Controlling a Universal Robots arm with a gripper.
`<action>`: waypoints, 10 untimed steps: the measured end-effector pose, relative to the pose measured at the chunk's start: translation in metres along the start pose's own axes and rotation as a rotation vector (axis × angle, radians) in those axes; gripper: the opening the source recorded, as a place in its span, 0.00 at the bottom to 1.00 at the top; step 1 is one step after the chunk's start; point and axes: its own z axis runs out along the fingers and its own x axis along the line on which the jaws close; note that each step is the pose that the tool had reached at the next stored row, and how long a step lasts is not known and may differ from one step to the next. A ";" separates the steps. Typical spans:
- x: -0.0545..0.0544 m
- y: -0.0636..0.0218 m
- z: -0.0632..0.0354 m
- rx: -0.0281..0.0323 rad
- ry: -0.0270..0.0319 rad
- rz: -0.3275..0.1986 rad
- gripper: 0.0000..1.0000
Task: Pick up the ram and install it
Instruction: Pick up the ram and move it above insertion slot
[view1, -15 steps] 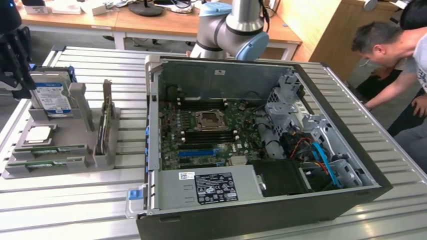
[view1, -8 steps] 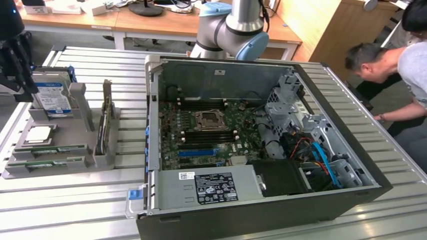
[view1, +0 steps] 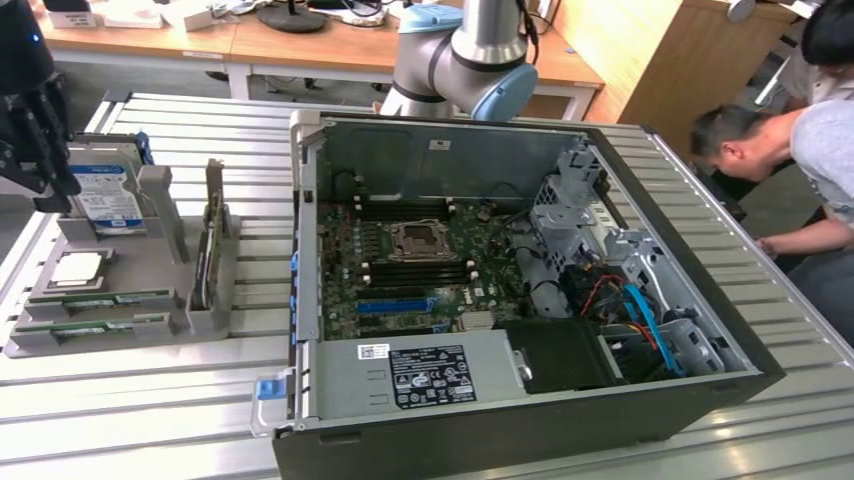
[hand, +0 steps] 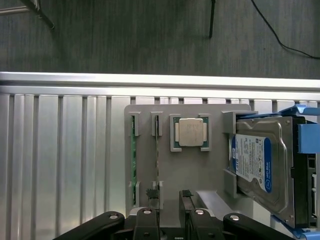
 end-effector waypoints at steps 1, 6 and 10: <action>0.000 0.0000 0.0012 0.0001 0.0000 0.000 0.30; 0.000 -0.0002 0.0065 0.0001 0.0000 0.000 0.30; 0.000 -0.0003 0.0109 0.0000 0.0000 0.000 0.30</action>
